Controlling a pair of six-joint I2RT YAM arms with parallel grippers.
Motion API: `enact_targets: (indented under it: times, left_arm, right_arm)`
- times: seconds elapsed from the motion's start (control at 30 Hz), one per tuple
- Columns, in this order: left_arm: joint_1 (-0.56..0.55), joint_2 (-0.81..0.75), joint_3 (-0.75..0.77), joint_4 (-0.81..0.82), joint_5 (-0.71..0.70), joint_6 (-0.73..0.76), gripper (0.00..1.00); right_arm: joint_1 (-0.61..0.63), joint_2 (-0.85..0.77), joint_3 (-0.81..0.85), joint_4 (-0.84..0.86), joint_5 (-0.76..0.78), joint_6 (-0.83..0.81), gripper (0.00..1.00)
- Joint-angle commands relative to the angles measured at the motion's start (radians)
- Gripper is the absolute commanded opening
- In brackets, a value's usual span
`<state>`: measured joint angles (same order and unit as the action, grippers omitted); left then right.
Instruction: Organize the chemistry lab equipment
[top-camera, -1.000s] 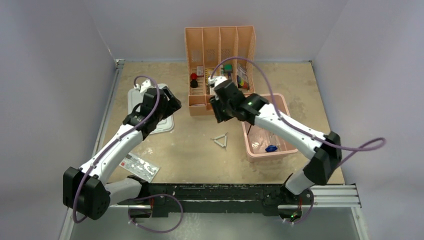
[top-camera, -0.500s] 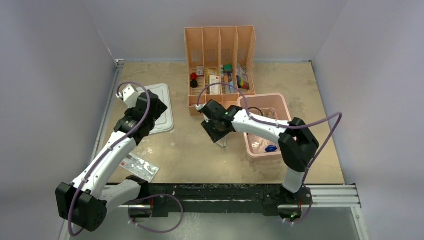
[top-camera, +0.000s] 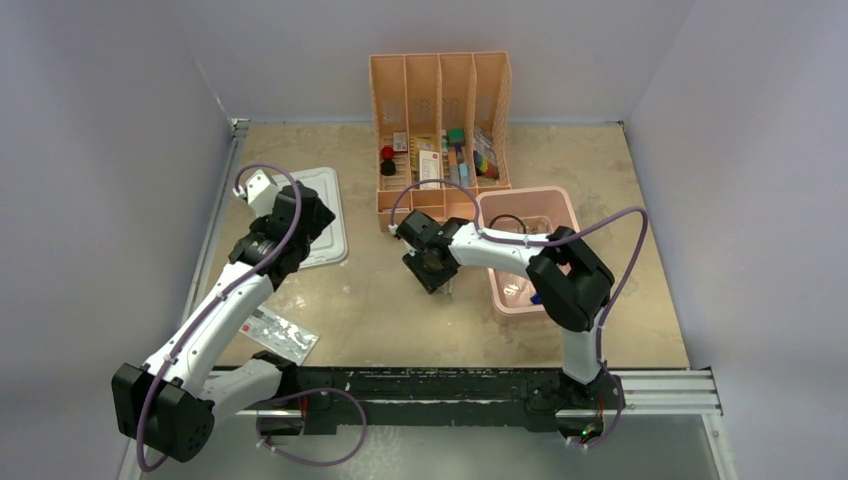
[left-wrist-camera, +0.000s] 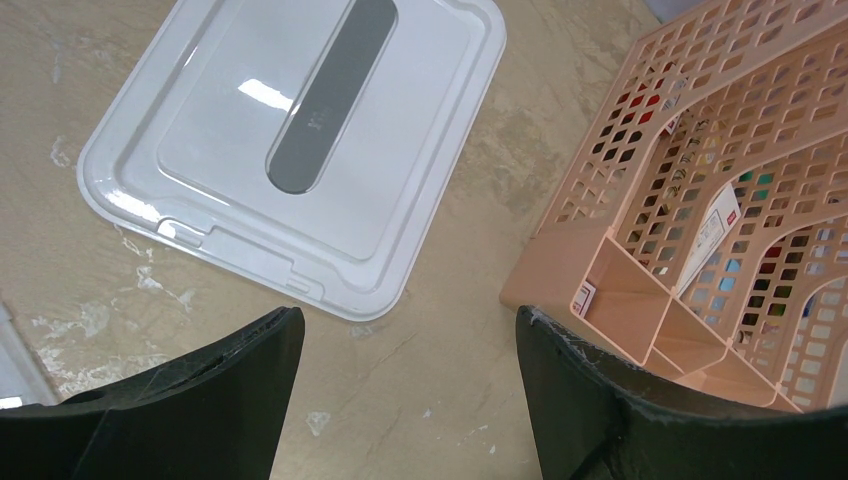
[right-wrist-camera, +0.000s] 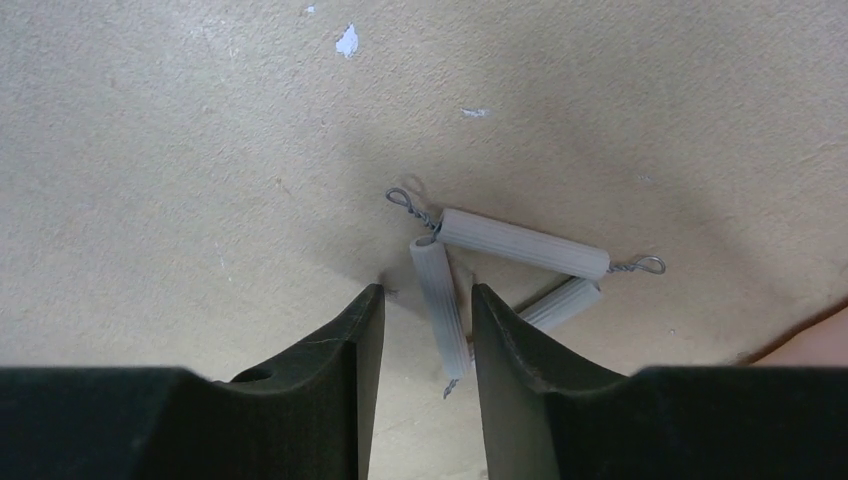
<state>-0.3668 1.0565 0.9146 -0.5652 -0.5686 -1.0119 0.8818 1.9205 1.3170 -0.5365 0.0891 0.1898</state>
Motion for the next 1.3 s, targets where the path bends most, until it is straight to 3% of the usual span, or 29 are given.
enact_targets:
  times: [0.0,0.27,0.5,0.87,1.07,1.27]
  left_arm:
    - [0.005,-0.002,0.025,0.007,-0.006,-0.011,0.77]
    - [0.005,-0.001,0.022,0.008,-0.001,-0.012,0.77]
    - [0.005,-0.011,0.028,0.003,-0.012,-0.008,0.77]
    - [0.006,-0.049,0.036,-0.018,-0.066,-0.005,0.77]
    - [0.005,-0.055,0.028,-0.010,-0.051,-0.004,0.77]
    - [0.005,-0.051,0.021,0.017,-0.020,0.003,0.77]
  right_arm:
    - [0.002,-0.001,-0.008,0.018,-0.009,-0.028,0.39]
    - [0.003,0.033,-0.009,0.027,-0.022,-0.044,0.27]
    - [0.005,0.008,-0.004,0.065,-0.051,-0.064,0.01]
    - [0.005,-0.289,0.080,0.125,-0.087,-0.025,0.00]
    - [0.001,-0.447,0.143,0.125,0.083,-0.026,0.00]
    - [-0.090,-0.515,0.214,-0.059,0.277,0.054,0.00]
